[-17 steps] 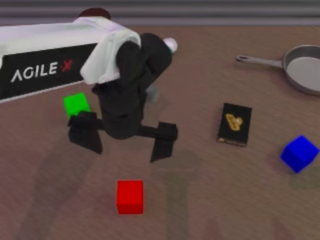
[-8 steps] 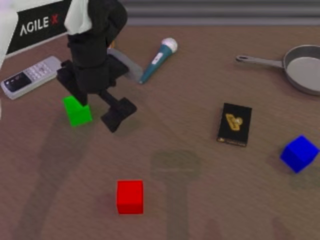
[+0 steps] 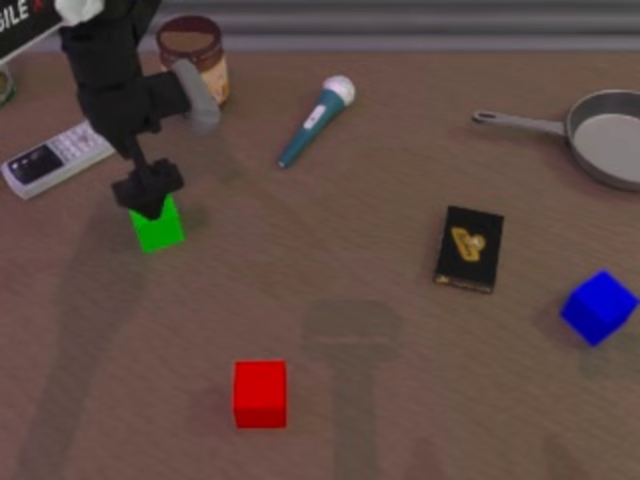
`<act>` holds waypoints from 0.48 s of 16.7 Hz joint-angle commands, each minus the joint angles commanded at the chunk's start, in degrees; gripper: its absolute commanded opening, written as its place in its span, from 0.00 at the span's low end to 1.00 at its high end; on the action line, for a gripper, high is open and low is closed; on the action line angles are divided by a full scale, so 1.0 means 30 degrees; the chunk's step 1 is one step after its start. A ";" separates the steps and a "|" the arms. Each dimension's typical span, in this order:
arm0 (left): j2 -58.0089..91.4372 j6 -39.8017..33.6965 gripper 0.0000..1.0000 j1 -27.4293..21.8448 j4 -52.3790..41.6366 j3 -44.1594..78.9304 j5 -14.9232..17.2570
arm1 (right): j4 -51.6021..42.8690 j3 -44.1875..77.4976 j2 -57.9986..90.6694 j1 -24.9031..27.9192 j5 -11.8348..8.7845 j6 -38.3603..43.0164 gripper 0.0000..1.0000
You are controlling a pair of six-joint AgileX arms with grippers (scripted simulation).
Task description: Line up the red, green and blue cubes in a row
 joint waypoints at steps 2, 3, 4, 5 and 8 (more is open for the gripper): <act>0.0078 0.0465 1.00 0.0206 -0.0014 0.0244 0.0021 | 0.0000 0.0000 0.0000 0.0000 0.0000 0.0000 1.00; 0.0078 0.0465 1.00 0.0206 -0.0014 0.0244 0.0021 | 0.0000 0.0000 0.0000 0.0000 0.0000 0.0000 1.00; 0.0078 0.0465 1.00 0.0206 -0.0014 0.0244 0.0021 | 0.0000 0.0000 0.0000 0.0000 0.0000 0.0000 1.00; 0.0078 0.0465 1.00 0.0206 -0.0014 0.0244 0.0021 | 0.0000 0.0000 0.0000 0.0000 0.0000 0.0000 1.00; 0.0100 0.0416 1.00 0.0142 0.0326 -0.0082 0.0015 | 0.0000 0.0000 0.0000 0.0000 0.0000 0.0000 1.00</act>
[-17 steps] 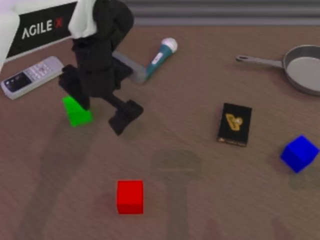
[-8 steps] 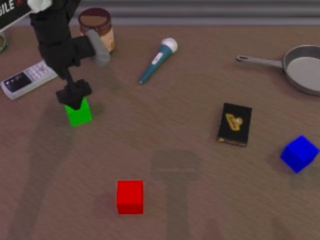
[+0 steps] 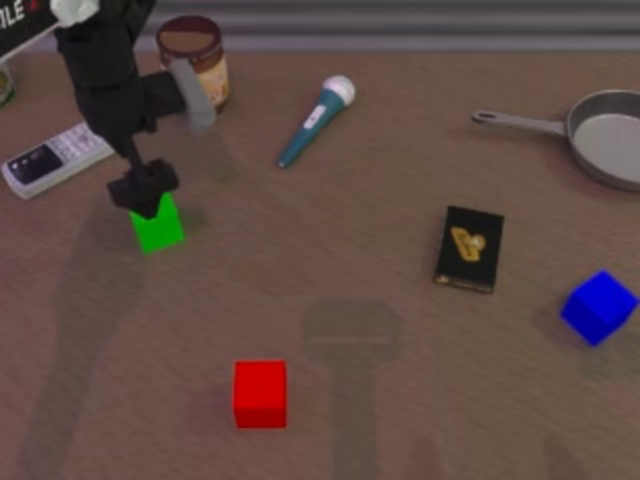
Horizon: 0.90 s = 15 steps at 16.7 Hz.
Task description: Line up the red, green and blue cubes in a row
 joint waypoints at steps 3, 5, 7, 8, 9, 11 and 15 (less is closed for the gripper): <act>0.0599 0.0013 1.00 0.0039 0.1843 -0.1229 0.0013 | 0.0000 0.0000 0.0000 0.0000 0.0000 0.0000 1.00; 0.1125 0.0041 1.00 0.0059 0.3524 -0.2249 0.0018 | 0.0000 0.0000 0.0000 0.0000 0.0000 0.0000 1.00; 0.1580 0.0071 1.00 0.0078 0.4768 -0.3081 0.0024 | 0.0000 0.0000 0.0000 0.0000 0.0000 0.0000 1.00; 0.1725 0.0084 1.00 0.0085 0.5086 -0.3320 0.0026 | 0.0000 0.0000 0.0000 0.0000 0.0000 0.0000 1.00; 0.1787 0.0091 1.00 0.0087 0.5205 -0.3410 0.0027 | 0.0000 0.0000 0.0000 0.0000 0.0000 0.0000 1.00; 0.1787 0.0091 1.00 0.0087 0.5205 -0.3410 0.0027 | 0.0000 0.0000 0.0000 0.0000 0.0000 0.0000 1.00; 0.1787 0.0091 0.77 0.0087 0.5205 -0.3410 0.0027 | 0.0000 0.0000 0.0000 0.0000 0.0000 0.0000 1.00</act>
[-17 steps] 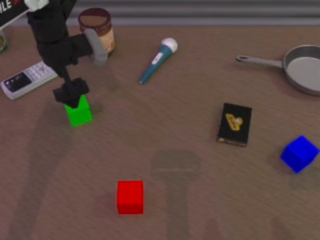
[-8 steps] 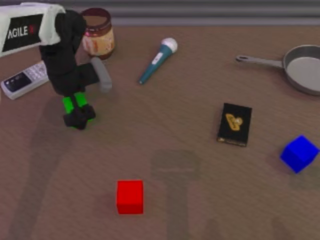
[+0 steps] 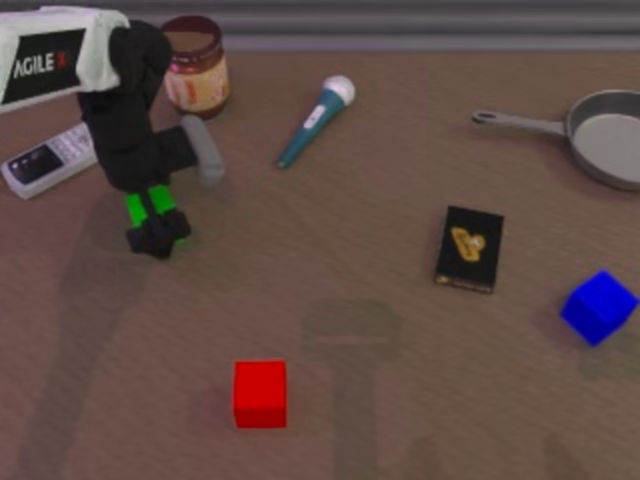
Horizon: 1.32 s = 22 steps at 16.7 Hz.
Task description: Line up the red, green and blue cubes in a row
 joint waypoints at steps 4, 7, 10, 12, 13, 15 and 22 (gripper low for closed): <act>0.0000 0.0000 0.47 0.0000 0.0000 0.0000 0.0000 | 0.0000 0.0000 0.0000 0.0000 0.0000 0.0000 1.00; 0.0000 0.0000 0.25 0.0000 0.0000 0.0000 0.0000 | 0.0000 0.0000 0.0000 0.0000 0.0000 0.0000 1.00; 0.0000 0.0000 0.02 0.0000 0.0000 0.0000 0.0000 | 0.0000 0.0000 0.0000 0.0000 0.0000 0.0000 1.00; 0.0000 0.0000 0.00 0.0000 0.0000 0.0000 0.0000 | 0.0000 0.0000 0.0000 0.0000 0.0000 0.0000 1.00; 0.0000 0.0000 0.00 0.0000 0.0000 0.0000 0.0000 | 0.0000 0.0000 0.0000 0.0000 0.0000 0.0000 1.00; 0.0000 0.0000 0.00 0.0000 0.0000 0.0000 0.0000 | 0.0000 0.0000 0.0000 0.0000 0.0000 0.0000 1.00; -0.0771 -0.0173 0.00 -0.0015 -0.1173 0.0563 0.0281 | 0.0000 0.0000 0.0000 0.0000 0.0000 0.0000 1.00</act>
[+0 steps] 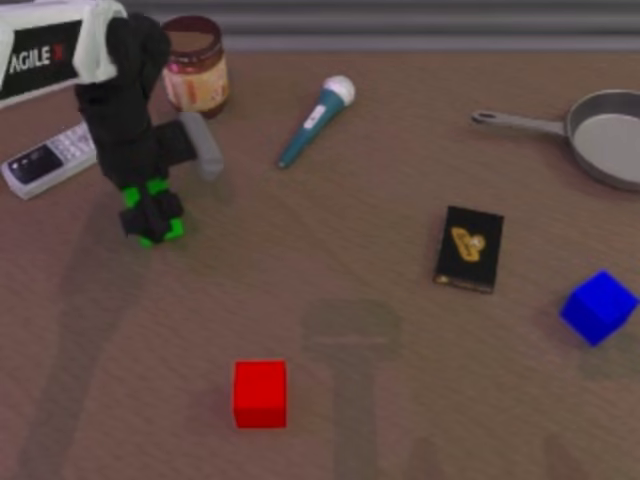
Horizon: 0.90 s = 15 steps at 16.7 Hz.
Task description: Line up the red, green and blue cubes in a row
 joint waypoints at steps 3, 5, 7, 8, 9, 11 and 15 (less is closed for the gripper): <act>-0.0599 0.0010 0.00 0.0137 -0.1964 0.1278 -0.0005 | 0.0000 0.0000 0.0000 0.0000 0.0000 0.0000 1.00; -0.0996 -0.0023 0.00 0.0250 -0.3128 0.2038 -0.0051 | 0.0000 0.0000 0.0000 0.0000 0.0000 0.0000 1.00; -0.1200 -0.0054 0.00 0.0306 -0.3537 0.2340 -0.0067 | 0.0000 0.0000 0.0000 0.0000 0.0000 0.0000 1.00; -0.1200 -0.0054 0.00 0.0306 -0.3537 0.2340 -0.0067 | 0.0000 0.0000 0.0000 0.0000 0.0000 0.0000 1.00; -0.1200 -0.0054 0.00 0.0306 -0.3537 0.2340 -0.0067 | 0.0000 0.0000 0.0000 0.0000 0.0000 0.0000 1.00; -0.1156 -0.0042 0.00 0.0148 -0.3475 0.2274 -0.0069 | 0.0000 0.0000 0.0000 0.0000 0.0000 0.0000 1.00; -0.2211 -0.0901 0.00 -0.1983 -0.3074 0.0794 -0.0066 | 0.0000 0.0000 0.0000 0.0000 0.0000 0.0000 1.00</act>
